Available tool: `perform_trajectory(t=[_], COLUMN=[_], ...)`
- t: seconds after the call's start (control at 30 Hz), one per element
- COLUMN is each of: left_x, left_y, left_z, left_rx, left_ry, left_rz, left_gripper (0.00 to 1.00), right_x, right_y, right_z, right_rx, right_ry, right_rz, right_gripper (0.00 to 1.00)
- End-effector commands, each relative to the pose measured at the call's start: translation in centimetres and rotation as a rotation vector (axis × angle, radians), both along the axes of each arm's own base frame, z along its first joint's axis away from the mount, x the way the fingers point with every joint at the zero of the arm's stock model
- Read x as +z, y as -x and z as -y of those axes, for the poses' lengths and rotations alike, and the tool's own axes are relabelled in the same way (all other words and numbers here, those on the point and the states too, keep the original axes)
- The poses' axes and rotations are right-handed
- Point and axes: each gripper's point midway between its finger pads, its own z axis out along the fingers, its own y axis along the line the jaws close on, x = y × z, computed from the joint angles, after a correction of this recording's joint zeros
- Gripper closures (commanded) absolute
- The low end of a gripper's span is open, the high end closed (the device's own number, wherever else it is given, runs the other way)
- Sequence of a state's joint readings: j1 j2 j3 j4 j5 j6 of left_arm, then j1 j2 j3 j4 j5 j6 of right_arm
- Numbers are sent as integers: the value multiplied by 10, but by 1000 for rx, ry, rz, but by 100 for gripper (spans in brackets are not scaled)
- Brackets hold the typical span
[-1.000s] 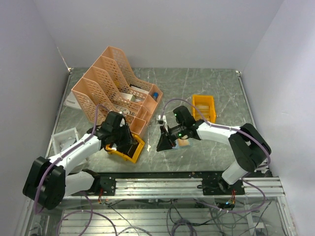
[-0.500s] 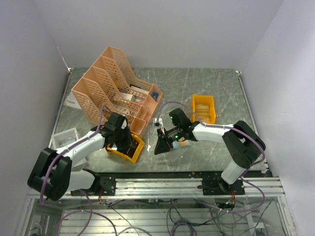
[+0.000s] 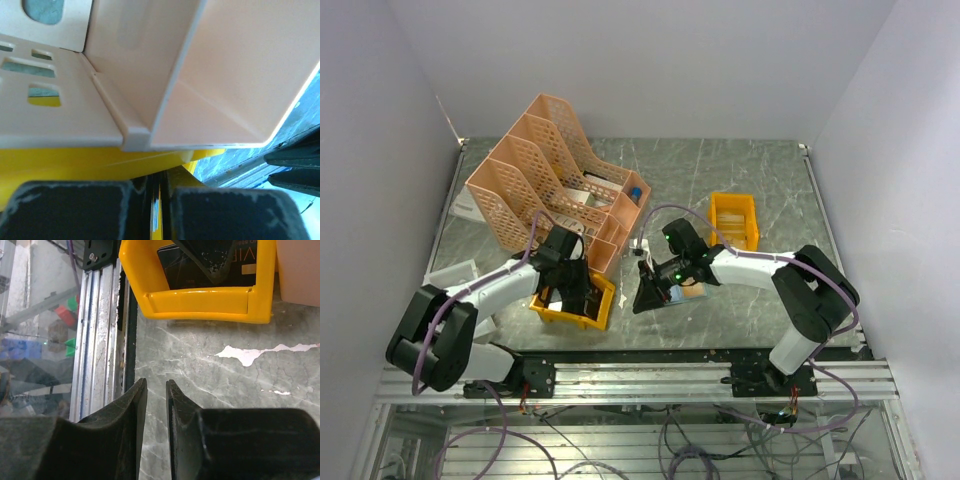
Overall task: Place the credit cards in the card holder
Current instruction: Pick up the credit card from the storage box.
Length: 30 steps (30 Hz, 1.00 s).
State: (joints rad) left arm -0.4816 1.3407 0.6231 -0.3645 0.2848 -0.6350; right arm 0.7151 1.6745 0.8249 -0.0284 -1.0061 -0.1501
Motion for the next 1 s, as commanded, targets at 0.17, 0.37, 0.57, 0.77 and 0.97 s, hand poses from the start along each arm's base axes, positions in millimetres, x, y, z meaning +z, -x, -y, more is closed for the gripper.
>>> perform_trajectory(t=[0.17, 0.37, 0.57, 0.77, 0.97], left_x=[25, 27, 31, 15, 14], left_y=[-14, -6, -6, -3, -5], left_z=[-23, -23, -23, -19, -18], left_rx=[57, 114, 134, 110, 104], left_ry=[-117, -53, 3, 10, 12], left_rz=[108, 62, 78, 18, 15], left_gripper=[93, 93, 88, 75, 71], right_x=[4, 7, 7, 7, 6], right_y=[-3, -6, -5, -7, -7], right_z=[-3, -1, -1, 0, 0], right_rx=[22, 18, 23, 21, 21], right_ry=[-6, -12, -14, -10, -7], right_rz=[24, 38, 35, 39, 35], right_gripper=[77, 77, 77, 77, 77])
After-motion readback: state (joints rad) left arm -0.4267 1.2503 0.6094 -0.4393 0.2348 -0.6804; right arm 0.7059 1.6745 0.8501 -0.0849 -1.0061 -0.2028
